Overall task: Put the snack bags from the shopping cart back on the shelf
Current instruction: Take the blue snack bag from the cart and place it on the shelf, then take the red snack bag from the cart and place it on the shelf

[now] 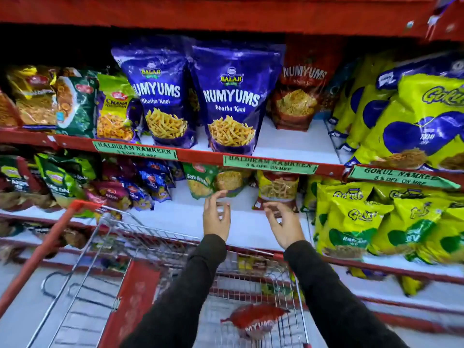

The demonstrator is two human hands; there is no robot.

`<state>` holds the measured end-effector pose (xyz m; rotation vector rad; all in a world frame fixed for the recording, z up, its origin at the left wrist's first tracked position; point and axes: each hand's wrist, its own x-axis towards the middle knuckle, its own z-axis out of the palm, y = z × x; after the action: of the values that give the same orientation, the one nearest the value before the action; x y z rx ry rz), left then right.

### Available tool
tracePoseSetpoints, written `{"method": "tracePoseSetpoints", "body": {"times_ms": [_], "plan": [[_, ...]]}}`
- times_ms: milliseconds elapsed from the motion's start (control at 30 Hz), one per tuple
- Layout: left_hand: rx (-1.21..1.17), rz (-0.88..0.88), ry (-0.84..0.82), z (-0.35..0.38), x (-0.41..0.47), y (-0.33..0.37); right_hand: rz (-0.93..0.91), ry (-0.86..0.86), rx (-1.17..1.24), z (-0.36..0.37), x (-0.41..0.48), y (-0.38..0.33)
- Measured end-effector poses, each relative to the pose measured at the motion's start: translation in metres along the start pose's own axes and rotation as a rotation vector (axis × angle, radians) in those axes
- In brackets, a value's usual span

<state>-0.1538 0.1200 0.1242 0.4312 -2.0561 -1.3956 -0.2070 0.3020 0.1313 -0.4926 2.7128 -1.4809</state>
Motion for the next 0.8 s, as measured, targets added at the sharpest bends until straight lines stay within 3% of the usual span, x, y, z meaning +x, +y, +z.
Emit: {"method": "tracePoseSetpoints", "body": {"times_ms": [100,267,333,400,467,633,800], "plan": [[0.281,-0.123,-0.235,-0.005,-0.046,-0.05,0.144,-0.216,-0.139,0.004,-0.04,0.054],[0.609,-0.56,-0.733,-0.017,-0.127,-0.115,0.312,-0.84,-0.468,0.004,-0.102,0.106],[0.865,-0.517,-0.924,-0.023,-0.153,-0.133,0.337,-0.933,-0.56,0.009,-0.119,0.116],[0.915,-0.499,-1.071,-0.027,-0.171,-0.144,0.315,-0.956,-0.633,0.017,-0.129,0.127],[0.835,-0.536,-1.068,-0.027,-0.187,-0.153,0.288,-0.913,-0.686,0.024,-0.136,0.134],[0.639,-0.58,-0.603,-0.02,-0.208,-0.159,0.319,-0.629,-0.618,0.037,-0.145,0.149],[0.613,-0.501,-0.513,-0.022,-0.206,-0.145,0.344,-0.479,-0.472,0.02,-0.148,0.152]]}}
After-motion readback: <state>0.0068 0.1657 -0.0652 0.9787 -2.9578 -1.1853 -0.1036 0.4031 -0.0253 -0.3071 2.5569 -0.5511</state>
